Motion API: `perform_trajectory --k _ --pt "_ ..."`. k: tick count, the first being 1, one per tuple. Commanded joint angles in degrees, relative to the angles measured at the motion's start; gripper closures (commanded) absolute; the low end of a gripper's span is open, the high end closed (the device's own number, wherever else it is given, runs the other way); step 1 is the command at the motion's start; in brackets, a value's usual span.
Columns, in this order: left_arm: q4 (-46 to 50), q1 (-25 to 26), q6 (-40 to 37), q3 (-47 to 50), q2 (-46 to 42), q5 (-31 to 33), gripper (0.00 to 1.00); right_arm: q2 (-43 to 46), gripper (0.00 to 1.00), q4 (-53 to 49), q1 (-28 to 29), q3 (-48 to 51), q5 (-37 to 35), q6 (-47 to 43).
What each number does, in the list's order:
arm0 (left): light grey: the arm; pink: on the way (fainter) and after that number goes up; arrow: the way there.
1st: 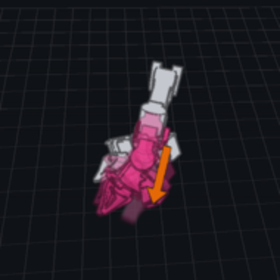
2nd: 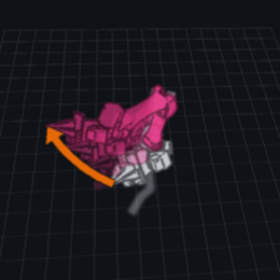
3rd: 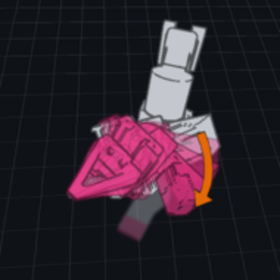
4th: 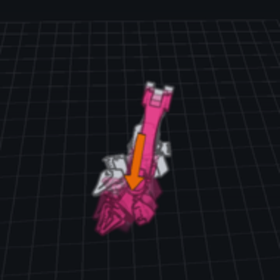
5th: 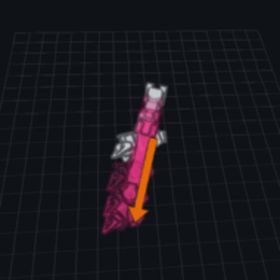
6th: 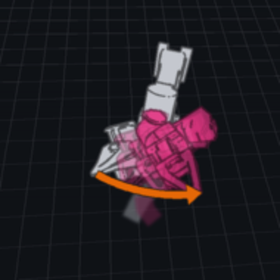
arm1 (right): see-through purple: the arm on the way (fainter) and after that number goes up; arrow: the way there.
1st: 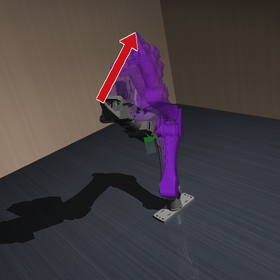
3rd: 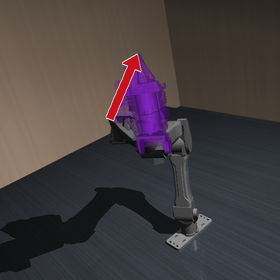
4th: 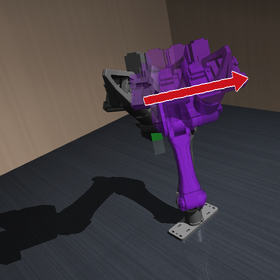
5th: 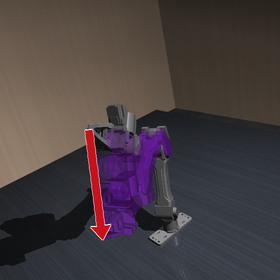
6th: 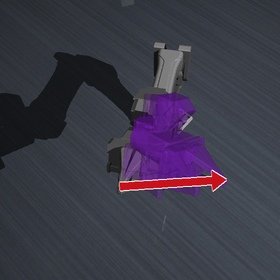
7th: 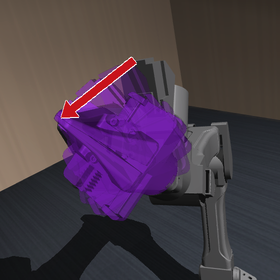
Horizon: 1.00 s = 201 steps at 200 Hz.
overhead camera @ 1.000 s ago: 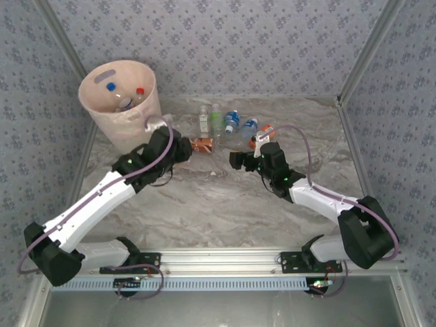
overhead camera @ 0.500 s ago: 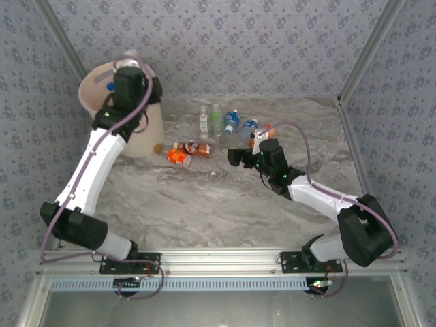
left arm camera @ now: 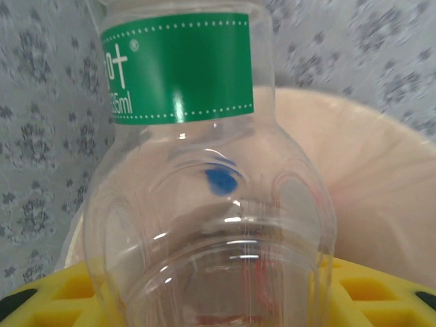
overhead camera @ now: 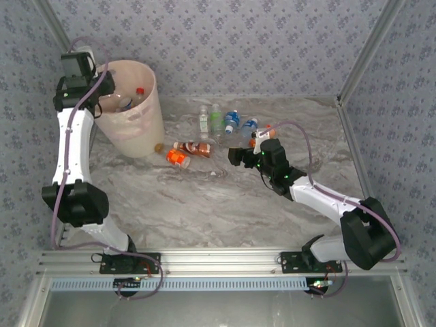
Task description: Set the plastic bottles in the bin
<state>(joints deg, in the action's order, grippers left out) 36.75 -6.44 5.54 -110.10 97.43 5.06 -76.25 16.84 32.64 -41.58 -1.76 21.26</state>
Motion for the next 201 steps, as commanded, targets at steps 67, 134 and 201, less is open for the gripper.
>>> perform_trajectory --k 67,134,201 --pt "5.0 -1.0 -0.9 -0.9 5.0 -5.3 0.13 1.4 0.00 -3.0 0.6 -1.8 -1.2 0.3" --pt "4.7 -0.9 1.5 -0.6 3.8 -6.8 0.07 1.4 0.00 -2.6 0.6 -1.3 -1.2 0.5" --pt "7.2 -0.9 2.9 -1.3 3.6 -6.2 0.06 1.9 0.00 -3.4 0.9 -1.4 -1.9 0.5"
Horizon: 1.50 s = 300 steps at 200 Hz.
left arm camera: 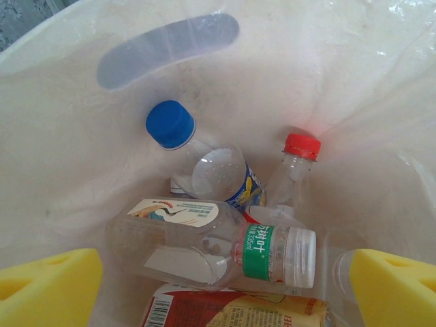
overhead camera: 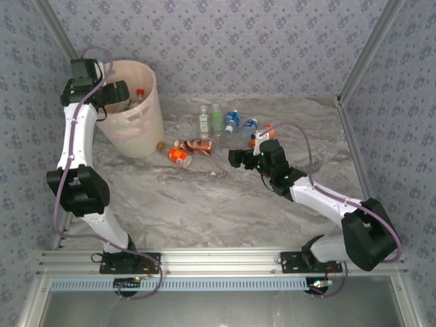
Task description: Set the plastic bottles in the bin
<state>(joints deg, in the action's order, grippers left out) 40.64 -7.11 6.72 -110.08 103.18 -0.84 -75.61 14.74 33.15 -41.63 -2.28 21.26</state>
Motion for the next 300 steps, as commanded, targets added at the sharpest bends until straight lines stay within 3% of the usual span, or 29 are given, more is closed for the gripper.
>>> perform_trajectory --k 1,97,160,231,300 --pt "3.4 -0.2 1.7 -1.4 -2.2 -0.3 0.06 1.3 0.00 -1.3 0.4 -1.4 -1.4 0.5" --pt "16.5 1.5 10.7 -14.4 -2.2 1.4 0.05 1.3 0.00 -2.0 0.6 -1.4 -2.0 0.5" --pt "20.4 9.4 19.4 -12.4 -7.5 6.6 0.02 1.2 0.00 -2.6 0.6 -0.9 -1.7 0.5" --pt "5.3 30.0 29.6 14.0 -20.5 15.1 0.02 1.4 0.00 -1.8 0.2 0.2 -3.1 1.2" --pt "-8.9 38.6 39.9 35.0 -24.3 10.4 0.02 1.7 0.00 -1.0 -0.7 1.6 -5.0 3.3"
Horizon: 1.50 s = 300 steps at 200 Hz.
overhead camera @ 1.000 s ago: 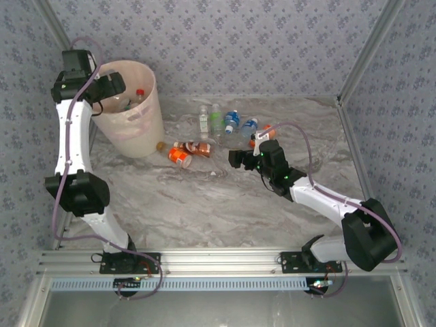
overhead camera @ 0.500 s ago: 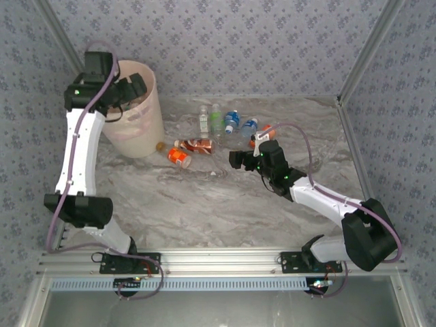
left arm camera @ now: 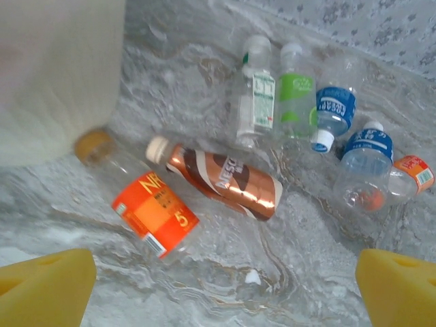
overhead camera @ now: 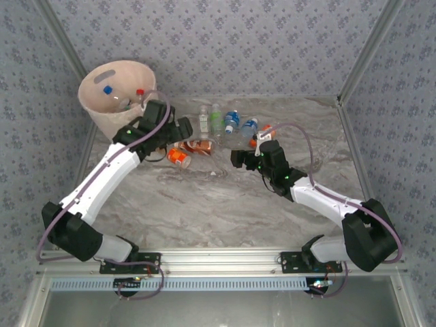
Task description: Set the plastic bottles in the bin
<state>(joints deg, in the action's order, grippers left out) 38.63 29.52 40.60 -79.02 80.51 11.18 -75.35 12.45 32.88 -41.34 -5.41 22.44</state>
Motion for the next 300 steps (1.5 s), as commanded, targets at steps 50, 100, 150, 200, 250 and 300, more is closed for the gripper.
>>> perform_trajectory --k 50,100,150,200,250,300 --pt "-11.0 3.4 17.0 10.1 2.2 -0.8 0.02 1.7 0.00 1.8 -1.6 1.9 -0.7 3.1" --pt "-11.2 1.7 23.3 11.2 8.5 4.1 0.02 3.7 0.00 1.3 -2.3 3.5 -0.7 3.0" --pt "-14.6 -0.2 26.3 13.6 13.2 6.1 0.02 5.7 0.00 0.5 -3.2 4.9 -1.1 3.0" --pt "-17.5 -1.1 27.1 14.7 18.1 6.2 0.09 6.4 0.00 0.0 -3.9 5.2 -0.7 3.1" --pt "-21.2 -1.8 26.8 15.3 22.5 6.0 0.20 7.5 0.00 -0.8 -4.1 5.7 -1.0 3.1" --pt "-24.8 -1.3 27.1 17.5 24.3 4.7 0.37 8.0 0.00 -1.2 -4.3 6.1 -1.0 3.4"
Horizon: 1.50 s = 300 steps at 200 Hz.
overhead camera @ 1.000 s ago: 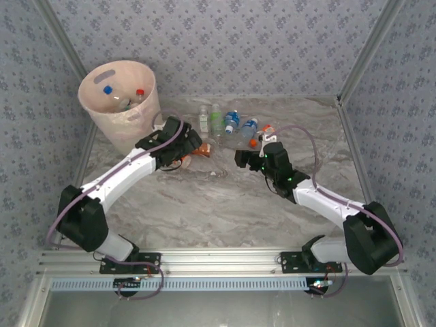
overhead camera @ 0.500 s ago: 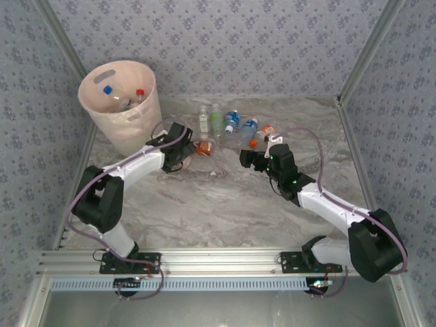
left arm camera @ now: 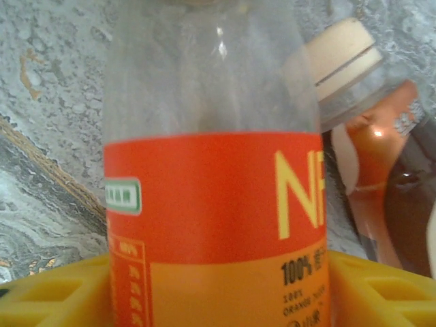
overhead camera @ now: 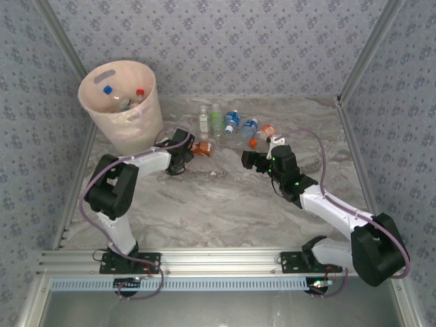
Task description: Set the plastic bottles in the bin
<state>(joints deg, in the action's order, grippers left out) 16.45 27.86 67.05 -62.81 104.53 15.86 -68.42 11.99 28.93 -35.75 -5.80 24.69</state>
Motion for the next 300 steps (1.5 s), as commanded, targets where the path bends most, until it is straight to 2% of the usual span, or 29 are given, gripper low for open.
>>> perform_trajectory --k 1,69,101,118,161,220,262,300 --pt "-2.6 0.4 0.6 1.4 0.2 0.0 0.37 1.1 0.00 -0.7 -0.3 0.5 -0.6 1.1" --pt "0.6 5.2 -10.4 -0.9 -7.2 3.4 0.49 0.1 0.00 0.4 -0.5 0.4 -0.2 2.8" --pt "-0.2 10.1 -20.9 -2.6 -14.5 7.0 0.49 -0.3 0.00 1.7 -0.4 0.3 -0.2 2.9" --pt "-1.1 11.2 -28.0 -4.2 -17.0 5.1 0.49 -0.6 0.00 2.1 -0.4 0.3 0.0 2.9" --pt "1.8 11.1 -39.4 -10.8 -20.1 0.1 0.49 -1.6 0.00 2.4 -0.4 -0.5 0.5 3.1" --pt "7.5 7.7 -48.5 -22.8 -22.0 -2.5 0.48 -1.8 0.00 2.6 -0.4 -0.5 0.4 3.1" --pt "7.0 2.8 -50.7 -27.0 -23.3 -5.6 0.48 -2.5 0.00 2.7 -0.3 -1.4 0.8 3.1" --pt "8.7 -1.0 -53.4 -31.4 -23.9 -5.7 0.48 -2.9 0.00 2.3 -0.3 -2.0 1.2 3.1"
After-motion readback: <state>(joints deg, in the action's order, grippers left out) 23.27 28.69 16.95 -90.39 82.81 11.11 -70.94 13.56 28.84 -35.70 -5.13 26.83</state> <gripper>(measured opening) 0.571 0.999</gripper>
